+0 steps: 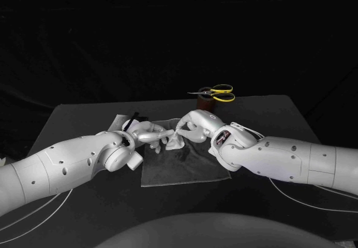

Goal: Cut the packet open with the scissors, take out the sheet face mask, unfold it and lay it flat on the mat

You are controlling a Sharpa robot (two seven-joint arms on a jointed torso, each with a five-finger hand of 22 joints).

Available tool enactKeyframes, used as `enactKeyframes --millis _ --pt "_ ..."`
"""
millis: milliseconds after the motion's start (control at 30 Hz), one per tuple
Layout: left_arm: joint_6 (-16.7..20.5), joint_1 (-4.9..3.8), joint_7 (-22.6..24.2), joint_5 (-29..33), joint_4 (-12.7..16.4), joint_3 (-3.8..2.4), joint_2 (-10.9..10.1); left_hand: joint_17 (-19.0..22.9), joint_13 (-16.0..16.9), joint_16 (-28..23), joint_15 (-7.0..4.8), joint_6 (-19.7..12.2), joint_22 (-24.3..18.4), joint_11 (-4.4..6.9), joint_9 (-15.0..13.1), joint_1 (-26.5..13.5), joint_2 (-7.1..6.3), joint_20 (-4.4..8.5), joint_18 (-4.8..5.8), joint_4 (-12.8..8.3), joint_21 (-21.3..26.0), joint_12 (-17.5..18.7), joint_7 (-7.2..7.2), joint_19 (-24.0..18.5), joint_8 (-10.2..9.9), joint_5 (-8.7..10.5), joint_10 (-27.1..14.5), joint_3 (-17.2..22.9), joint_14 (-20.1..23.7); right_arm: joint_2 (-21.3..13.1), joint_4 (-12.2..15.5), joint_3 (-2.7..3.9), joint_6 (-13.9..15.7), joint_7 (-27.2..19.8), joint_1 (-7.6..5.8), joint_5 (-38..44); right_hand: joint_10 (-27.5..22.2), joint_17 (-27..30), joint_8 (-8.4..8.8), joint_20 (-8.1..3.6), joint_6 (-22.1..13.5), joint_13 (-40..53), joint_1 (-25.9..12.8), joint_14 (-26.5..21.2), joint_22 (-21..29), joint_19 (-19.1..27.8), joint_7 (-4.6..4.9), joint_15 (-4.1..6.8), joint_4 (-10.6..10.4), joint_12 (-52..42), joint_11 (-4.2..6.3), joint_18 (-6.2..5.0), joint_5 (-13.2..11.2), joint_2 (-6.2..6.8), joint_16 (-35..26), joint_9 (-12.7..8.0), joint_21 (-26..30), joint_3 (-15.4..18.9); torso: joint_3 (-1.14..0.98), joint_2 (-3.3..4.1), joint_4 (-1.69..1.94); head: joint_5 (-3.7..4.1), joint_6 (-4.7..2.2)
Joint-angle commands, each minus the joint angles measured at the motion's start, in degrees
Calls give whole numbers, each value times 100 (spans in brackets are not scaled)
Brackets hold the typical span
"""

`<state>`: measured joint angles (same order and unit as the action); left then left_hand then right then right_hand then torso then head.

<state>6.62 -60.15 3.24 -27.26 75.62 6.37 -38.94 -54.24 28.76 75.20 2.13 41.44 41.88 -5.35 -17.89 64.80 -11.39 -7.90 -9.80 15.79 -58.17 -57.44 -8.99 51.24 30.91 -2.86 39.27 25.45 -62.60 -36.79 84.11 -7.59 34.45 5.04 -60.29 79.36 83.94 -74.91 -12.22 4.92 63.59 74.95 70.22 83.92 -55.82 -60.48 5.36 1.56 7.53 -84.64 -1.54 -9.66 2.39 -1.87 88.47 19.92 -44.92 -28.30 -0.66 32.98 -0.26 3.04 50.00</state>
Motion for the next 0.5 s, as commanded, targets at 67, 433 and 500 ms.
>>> enactKeyframes --millis 67,433,500 --pt "-452 -3 626 310 -65 -2 41 878 -274 -328 174 -168 -147 -180 148 736 47 -129 -34 -119 272 327 57 -237 -160 13 -408 -294 1007 -10 1 10 -561 45 -53 -200 367 -979 -75 -22 32 1094 -22 376 -1 -24 -4 35 4 0 48 -38 36 -36 25 103 -8 -45 3 5 3 -29 0" --pt "-808 -2 834 85 -203 -2 124 1239 -806 -531 376 -59 -145 -418 356 2151 229 -315 -46 -1062 428 927 80 -569 -328 7 -692 119 1725 -12 12 12 -745 68 -82 -200 365 -966 -76 -23 30 1091 -23 370 5 -18 -4 35 3 5 48 -40 36 -37 22 105 1 -48 -1 7 -1 -40 0" --pt "-836 -2 850 20 -215 -3 136 1313 -927 -513 368 45 -17 -418 408 2256 228 -309 -56 -1254 266 1028 83 -603 -364 8 -616 240 1733 -11 5 12 -745 69 -83 -195 365 -966 -76 -23 30 1091 -23 370 5 -18 -4 35 3 5 48 -40 36 -37 22 105 1 -48 -1 7 -2 -37 0"
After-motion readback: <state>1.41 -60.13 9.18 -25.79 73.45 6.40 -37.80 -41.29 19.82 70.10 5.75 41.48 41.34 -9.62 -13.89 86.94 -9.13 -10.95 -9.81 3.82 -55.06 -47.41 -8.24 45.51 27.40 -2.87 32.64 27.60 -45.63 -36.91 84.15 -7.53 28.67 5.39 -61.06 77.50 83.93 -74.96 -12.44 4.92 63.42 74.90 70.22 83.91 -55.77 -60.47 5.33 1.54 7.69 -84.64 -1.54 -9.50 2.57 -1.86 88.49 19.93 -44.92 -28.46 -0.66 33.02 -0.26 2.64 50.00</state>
